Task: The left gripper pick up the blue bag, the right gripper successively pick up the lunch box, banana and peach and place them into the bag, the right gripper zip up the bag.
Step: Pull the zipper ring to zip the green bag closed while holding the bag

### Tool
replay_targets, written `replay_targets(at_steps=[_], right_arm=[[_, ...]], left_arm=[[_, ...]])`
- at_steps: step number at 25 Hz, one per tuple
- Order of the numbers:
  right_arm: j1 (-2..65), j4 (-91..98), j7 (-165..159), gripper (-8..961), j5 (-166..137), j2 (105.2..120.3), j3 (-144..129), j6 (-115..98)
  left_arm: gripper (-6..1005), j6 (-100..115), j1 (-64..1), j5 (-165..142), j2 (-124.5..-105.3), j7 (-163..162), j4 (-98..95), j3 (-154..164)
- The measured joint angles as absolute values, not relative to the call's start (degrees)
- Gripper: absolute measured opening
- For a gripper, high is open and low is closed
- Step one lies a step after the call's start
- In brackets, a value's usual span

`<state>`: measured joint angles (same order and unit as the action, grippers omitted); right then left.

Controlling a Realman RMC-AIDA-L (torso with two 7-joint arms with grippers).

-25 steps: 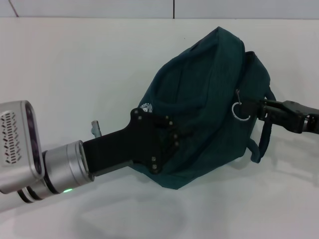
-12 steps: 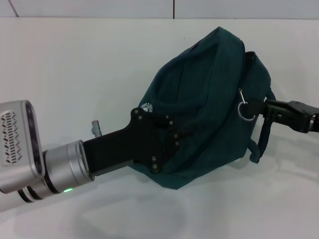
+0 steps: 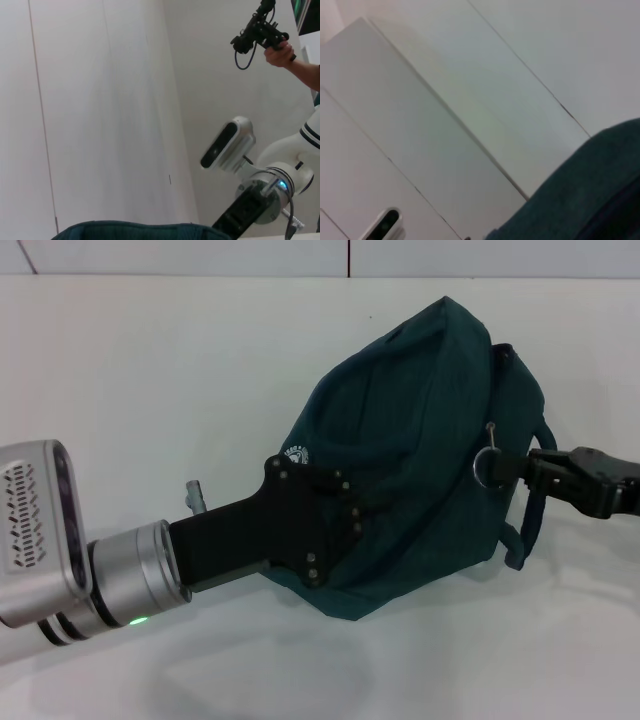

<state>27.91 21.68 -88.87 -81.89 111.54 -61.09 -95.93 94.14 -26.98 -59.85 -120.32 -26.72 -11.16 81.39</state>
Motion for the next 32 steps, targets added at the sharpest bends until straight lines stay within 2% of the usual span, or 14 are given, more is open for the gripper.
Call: replay_targets(at_steps=[10,17,32], right_arm=[[24.4,23.9,-81.7,14,-81.4,113.19,-51.6,-97.1],[21.8,27.9,-76.8,11,-81.2,115.12,-48.0,-93.2],[19.6,27.0,-68.2,12,-71.8,115.31,-46.2,-86.2]], left_arm=[[39,94.5,-26.9,-59.3,-120.32,-26.7,-10.9,81.2],[39,95.3,-27.0,-59.8,-120.12,-27.5,-11.2,81.5],[38,95.4,-27.0,-58.1,-118.39,-32.5,-12.3,79.3]])
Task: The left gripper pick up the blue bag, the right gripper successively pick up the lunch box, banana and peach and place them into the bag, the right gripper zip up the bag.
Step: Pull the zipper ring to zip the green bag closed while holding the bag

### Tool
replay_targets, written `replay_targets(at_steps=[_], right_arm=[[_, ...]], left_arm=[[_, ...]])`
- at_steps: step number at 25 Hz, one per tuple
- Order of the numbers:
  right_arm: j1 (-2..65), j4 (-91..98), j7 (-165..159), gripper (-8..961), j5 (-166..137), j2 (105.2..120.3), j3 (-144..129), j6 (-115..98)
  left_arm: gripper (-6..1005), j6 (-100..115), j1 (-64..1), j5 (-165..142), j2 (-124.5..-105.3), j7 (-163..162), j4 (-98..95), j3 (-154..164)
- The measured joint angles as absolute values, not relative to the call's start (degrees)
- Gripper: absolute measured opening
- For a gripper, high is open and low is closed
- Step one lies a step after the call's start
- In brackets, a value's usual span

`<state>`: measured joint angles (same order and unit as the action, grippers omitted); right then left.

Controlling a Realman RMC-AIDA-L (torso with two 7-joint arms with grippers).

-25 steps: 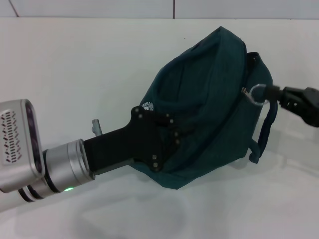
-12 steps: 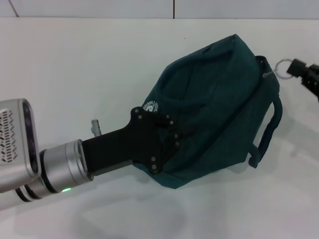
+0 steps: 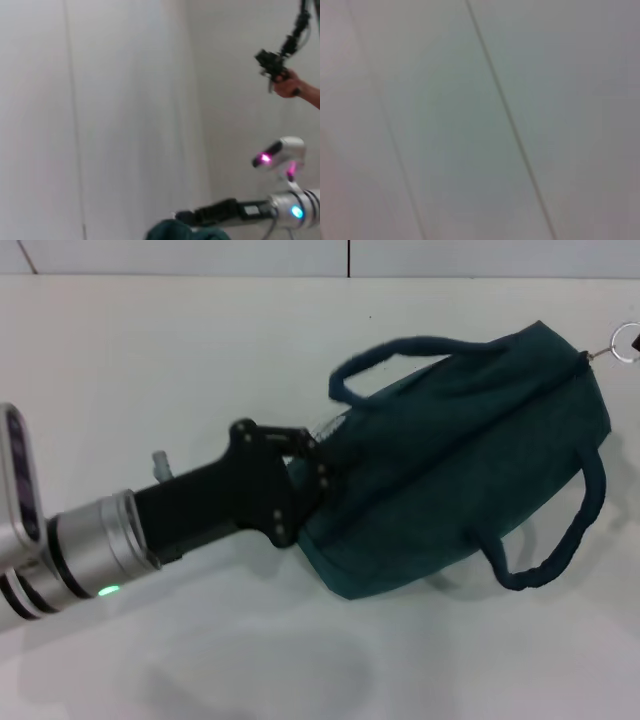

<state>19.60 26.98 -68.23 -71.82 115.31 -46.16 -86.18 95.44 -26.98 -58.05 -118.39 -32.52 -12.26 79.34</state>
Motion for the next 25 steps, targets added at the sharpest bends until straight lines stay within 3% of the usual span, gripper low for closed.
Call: replay_targets(at_steps=[17,25], right_arm=[[19.8,24.0,-68.6,18,-72.0,115.21,-46.2,-75.9],[21.5,23.1,-67.9,68,-72.2,115.25,-48.3,-76.2]], left_arm=[[38,91.9,-29.7,-57.6,-116.86,-42.2,-12.3,74.1],[37,90.0,-30.0,-57.4,-119.01,-42.2,-12.3,72.0]])
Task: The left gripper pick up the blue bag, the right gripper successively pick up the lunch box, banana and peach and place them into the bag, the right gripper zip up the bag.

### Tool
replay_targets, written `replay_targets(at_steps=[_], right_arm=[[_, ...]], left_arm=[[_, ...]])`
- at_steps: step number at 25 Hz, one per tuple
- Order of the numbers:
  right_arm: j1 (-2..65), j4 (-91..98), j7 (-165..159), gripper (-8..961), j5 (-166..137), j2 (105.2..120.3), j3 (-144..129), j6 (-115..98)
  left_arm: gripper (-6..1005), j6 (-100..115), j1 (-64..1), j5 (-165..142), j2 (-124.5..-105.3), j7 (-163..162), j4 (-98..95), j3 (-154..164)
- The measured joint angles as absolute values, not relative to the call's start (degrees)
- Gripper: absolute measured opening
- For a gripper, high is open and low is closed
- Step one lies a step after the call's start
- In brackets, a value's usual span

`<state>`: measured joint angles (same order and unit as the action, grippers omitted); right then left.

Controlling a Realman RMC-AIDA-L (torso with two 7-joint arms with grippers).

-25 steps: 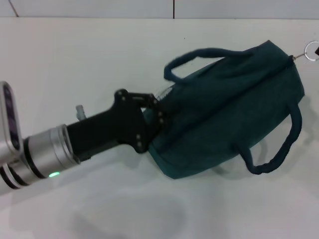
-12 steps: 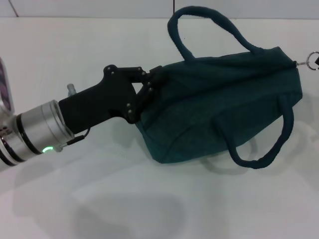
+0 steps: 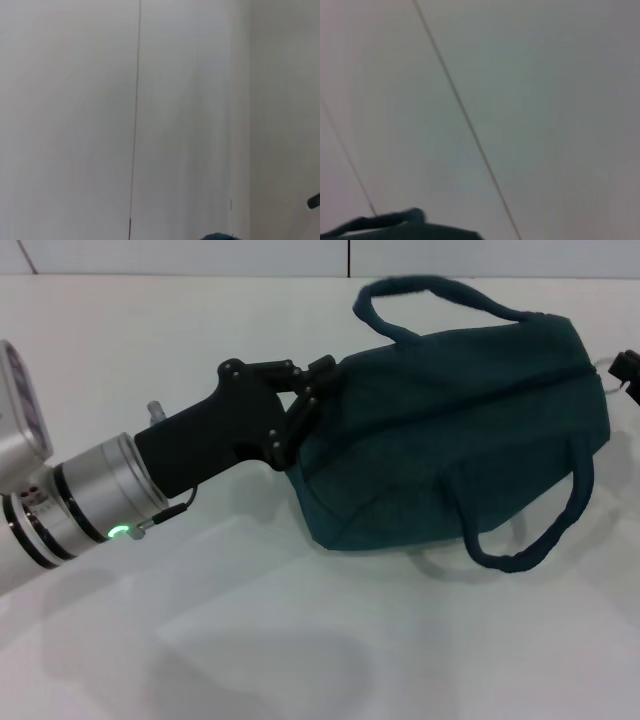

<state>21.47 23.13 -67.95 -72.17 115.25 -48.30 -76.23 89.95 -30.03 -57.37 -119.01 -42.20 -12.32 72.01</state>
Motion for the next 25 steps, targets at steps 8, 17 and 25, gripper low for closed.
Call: replay_targets(at_steps=[8,17,25], right_arm=[[20.4,23.3,-67.0,118,-69.1,115.29,-45.1,-82.0],[18.7,23.0,-67.5,444,-75.8,113.38,-45.8,-94.4],[19.0,22.9,-72.9,453,-90.3,110.33,-46.0,-100.7]], left_arm=[[67,89.9,-29.7,-57.6,-119.63,-42.3,-12.4,72.3],[348,90.0,-29.5,-57.6,-119.86,-42.3,-11.9,72.1],[419,89.7,-30.0,-57.6,-119.97,-42.3,-11.8,72.1]])
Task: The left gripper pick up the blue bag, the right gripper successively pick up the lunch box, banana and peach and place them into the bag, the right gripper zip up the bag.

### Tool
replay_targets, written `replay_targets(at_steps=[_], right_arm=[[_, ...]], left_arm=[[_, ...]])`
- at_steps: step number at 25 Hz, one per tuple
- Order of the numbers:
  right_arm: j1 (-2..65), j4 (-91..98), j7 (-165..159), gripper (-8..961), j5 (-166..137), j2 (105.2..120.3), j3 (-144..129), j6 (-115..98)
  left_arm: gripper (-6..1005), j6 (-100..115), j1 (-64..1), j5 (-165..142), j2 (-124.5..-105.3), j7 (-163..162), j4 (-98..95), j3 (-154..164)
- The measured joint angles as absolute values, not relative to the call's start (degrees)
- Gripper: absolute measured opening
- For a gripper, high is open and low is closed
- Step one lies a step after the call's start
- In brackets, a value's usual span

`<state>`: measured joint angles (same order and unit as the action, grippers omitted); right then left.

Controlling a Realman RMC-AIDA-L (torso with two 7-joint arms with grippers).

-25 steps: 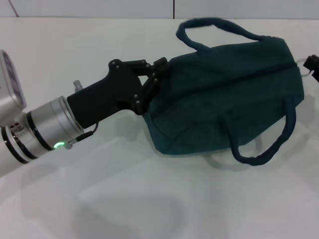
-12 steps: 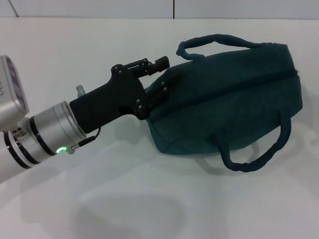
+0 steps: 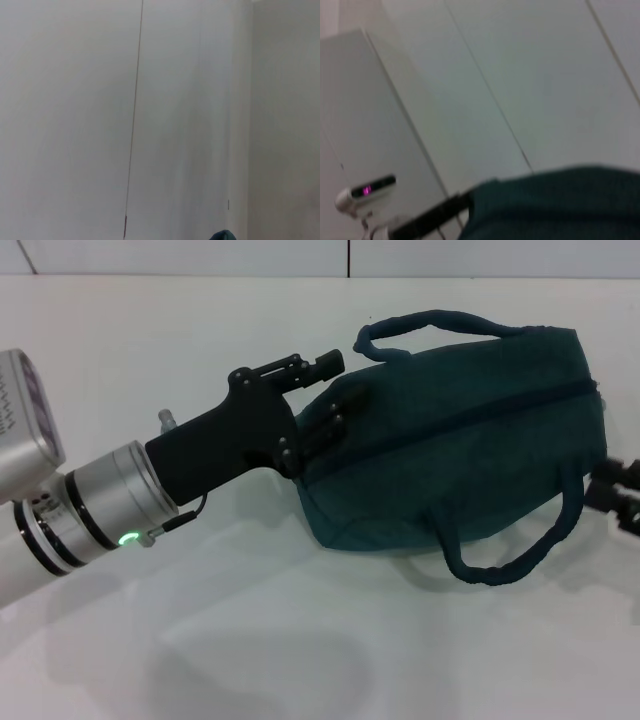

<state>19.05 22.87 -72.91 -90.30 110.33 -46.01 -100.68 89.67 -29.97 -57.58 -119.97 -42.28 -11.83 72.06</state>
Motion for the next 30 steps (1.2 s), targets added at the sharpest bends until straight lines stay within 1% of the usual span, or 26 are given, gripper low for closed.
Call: replay_targets(at_steps=[4,10,13,18,24,27,30], right_arm=[[19.6,23.3,-73.0,459,-93.8,111.76,-46.0,-97.8],[22.1,24.1,-73.2,469,-93.2,114.42,-45.1,-87.1],[23.5,25.3,-73.1,474,-92.7,115.01,-44.2,-85.5],[24.1,26.6,-73.4,482,-91.6,114.86,-42.5,-87.9],[21.7,29.1,-73.5,492,-89.9,113.29,-41.2,-94.8],[20.2,29.6,-73.5,496,-86.8,113.27,-37.0,-98.1],[20.2,29.7,-73.3,501,-86.5,113.43,-35.8,-99.5]], left_arm=[[426,89.1,-30.3,-57.6,-119.97,-42.3,-12.0,72.1],[437,88.7,-30.7,-58.5,-119.97,-42.2,-11.7,72.6],[443,89.0,-30.3,-59.2,-119.97,-42.0,-11.7,73.7],[452,89.4,-29.1,-59.0,-119.97,-41.7,-12.1,75.5],[463,92.0,-27.6,-55.4,-119.97,-41.0,-12.2,75.0],[469,94.5,-26.0,-51.2,-119.95,-39.1,-12.2,75.0],[475,96.6,-24.7,-47.8,-119.98,-36.9,-12.2,75.0]])
